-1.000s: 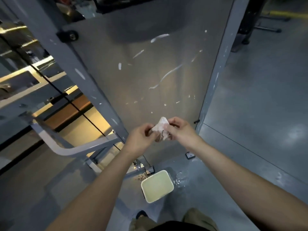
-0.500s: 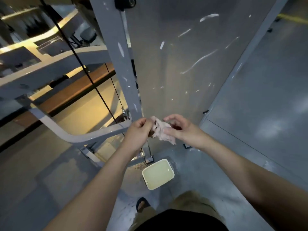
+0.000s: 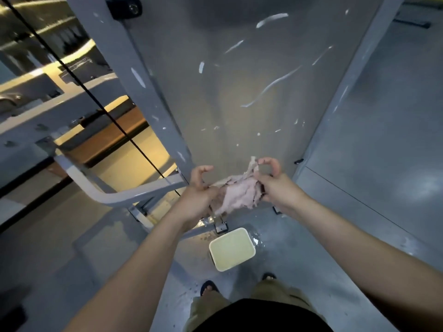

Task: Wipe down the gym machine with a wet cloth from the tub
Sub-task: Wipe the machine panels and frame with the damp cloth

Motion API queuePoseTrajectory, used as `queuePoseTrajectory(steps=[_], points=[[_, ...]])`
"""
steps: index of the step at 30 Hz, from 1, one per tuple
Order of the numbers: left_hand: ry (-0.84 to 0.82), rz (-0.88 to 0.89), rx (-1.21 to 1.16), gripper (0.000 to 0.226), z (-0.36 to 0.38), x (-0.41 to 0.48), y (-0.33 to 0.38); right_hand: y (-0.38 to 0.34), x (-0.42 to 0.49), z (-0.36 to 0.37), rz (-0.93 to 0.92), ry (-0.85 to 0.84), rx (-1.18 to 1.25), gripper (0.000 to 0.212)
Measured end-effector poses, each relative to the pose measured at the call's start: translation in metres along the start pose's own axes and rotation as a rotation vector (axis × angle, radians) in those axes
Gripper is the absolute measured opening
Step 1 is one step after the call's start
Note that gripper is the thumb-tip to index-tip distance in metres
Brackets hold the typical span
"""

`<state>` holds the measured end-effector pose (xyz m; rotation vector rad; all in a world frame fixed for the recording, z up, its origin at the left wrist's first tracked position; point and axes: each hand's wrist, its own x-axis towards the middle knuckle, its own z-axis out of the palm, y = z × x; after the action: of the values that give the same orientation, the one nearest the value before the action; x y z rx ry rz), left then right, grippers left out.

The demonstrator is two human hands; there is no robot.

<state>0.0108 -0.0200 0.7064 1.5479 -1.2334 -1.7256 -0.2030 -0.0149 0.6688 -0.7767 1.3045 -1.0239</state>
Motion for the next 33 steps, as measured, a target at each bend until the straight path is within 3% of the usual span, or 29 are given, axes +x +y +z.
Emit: queuePoseTrajectory(steps=[3, 7, 8, 10, 12, 14, 17, 20, 23, 25, 29, 33], points=[[-0.062, 0.032, 0.119, 0.040, 0.025, 0.003, -0.002, 0.004, 0.003, -0.021, 0.114, -0.048, 0.137, 0.015], [-0.027, 0.077, 0.555, 0.041, 0.053, 0.010, -0.002, 0.008, -0.004, -0.053, -0.009, -0.357, -0.330, 0.054], [-0.016, 0.081, 0.588, 0.032, 0.058, 0.012, -0.001, 0.010, -0.006, -0.058, -0.038, -0.407, -0.407, 0.051], [0.000, 0.101, 0.634, 0.011, 0.064, 0.017, 0.003, 0.017, 0.000, -0.066, -0.149, -0.369, -0.589, 0.023], [0.045, 0.156, 0.708, 0.021, 0.066, 0.024, 0.002, 0.014, 0.008, -0.073, -0.239, -0.269, -0.685, 0.014], [0.081, 0.173, 0.677, 0.026, 0.067, 0.030, 0.000, 0.006, 0.010, -0.078, -0.204, -0.219, -0.568, 0.022], [0.226, 0.146, 0.457, 0.006, 0.074, 0.041, -0.007, -0.003, 0.014, -0.082, -0.103, -0.324, -0.333, 0.018], [0.395, 0.030, 0.150, 0.038, 0.090, 0.053, -0.010, 0.004, 0.017, -0.083, -0.011, -0.412, -0.070, 0.013], [0.449, 0.008, 0.187, 0.033, 0.110, 0.063, -0.008, 0.009, 0.015, -0.085, -0.052, -0.426, 0.010, 0.003], [0.388, 0.028, 0.198, 0.011, 0.120, 0.066, -0.003, 0.013, 0.018, -0.088, -0.072, -0.360, 0.018, 0.006], [0.146, 0.033, -0.017, 0.017, 0.133, 0.068, 0.000, 0.013, 0.028, -0.101, -0.110, -0.095, 0.012, 0.022], [0.057, 0.108, 0.018, 0.012, 0.148, 0.072, 0.006, 0.006, 0.031, -0.112, -0.120, 0.022, -0.062, 0.026]])
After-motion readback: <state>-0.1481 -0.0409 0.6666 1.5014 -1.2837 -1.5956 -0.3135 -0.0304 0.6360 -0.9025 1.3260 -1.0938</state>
